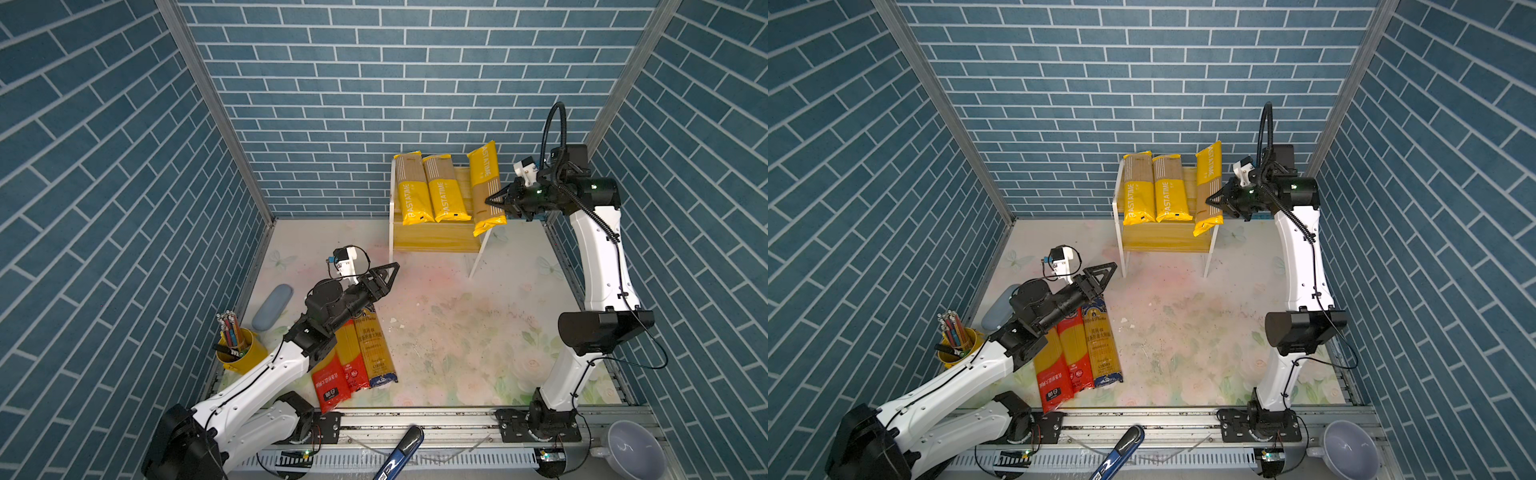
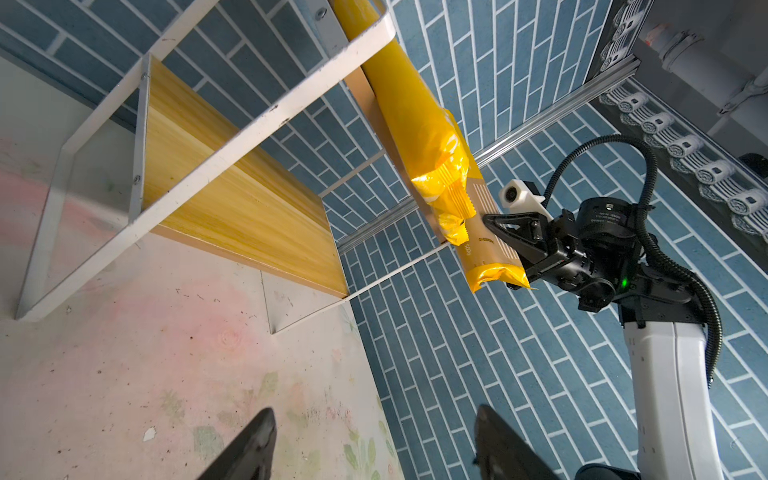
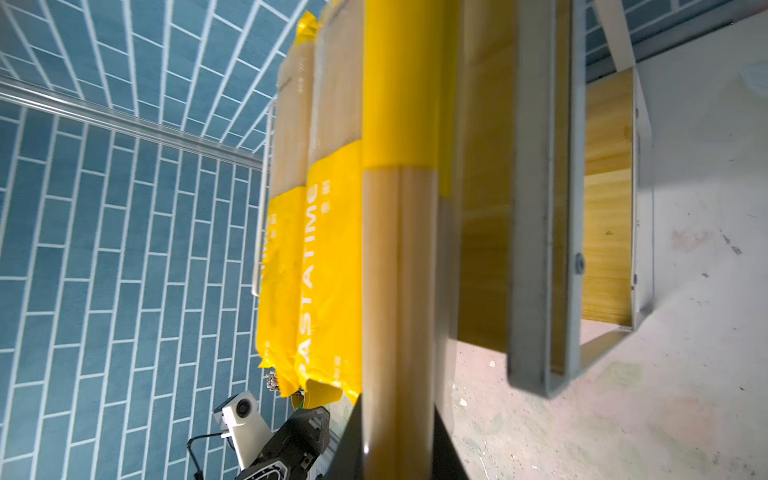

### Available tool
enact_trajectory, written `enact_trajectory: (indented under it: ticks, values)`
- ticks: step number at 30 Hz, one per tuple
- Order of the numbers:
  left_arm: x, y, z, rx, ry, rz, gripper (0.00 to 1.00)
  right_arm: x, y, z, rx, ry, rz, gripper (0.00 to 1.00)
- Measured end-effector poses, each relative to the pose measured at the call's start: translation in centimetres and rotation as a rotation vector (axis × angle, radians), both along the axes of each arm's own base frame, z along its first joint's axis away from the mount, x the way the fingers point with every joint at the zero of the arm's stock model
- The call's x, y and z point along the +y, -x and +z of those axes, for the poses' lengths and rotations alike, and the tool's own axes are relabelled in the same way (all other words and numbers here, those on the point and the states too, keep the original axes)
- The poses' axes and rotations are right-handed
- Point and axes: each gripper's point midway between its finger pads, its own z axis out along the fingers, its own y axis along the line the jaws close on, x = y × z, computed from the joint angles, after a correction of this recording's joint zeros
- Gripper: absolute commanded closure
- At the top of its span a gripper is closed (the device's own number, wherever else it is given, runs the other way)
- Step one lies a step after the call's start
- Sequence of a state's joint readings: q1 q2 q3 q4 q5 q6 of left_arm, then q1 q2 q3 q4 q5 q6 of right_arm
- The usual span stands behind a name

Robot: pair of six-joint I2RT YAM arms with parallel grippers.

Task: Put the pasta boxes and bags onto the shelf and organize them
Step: 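Set bag on top shelf beside others with right gripper while left gripper releases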

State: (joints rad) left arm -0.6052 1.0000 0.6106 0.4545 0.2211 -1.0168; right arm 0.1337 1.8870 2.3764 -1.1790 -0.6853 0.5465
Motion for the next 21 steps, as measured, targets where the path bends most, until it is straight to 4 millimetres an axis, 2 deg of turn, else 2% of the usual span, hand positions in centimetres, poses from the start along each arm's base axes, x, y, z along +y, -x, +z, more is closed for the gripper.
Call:
enact_trajectory:
  ticks: [6, 10, 15, 21]
  values:
    - [-0.6, 0.3, -0.5, 0.007, -0.005, -0.016, 0.24, 1.1, -0.3, 0.2, -0.038, 0.038, 0.026, 1.00]
    - [-0.8, 0.4, -0.3, 0.002, -0.002, -0.019, 0.24, 1.6, -1.3, 0.5, -0.061, 0.041, 0.030, 1.00]
    - [-0.8, 0.4, -0.3, 0.001, -0.002, -0.018, 0.24, 1.8, -2.4, -0.1, -0.060, 0.043, 0.030, 1.00]
    - [-0.8, 0.4, -0.3, 0.002, -0.002, -0.014, 0.24, 1.7, -2.8, -0.1, -0.076, 0.052, 0.024, 1.00]
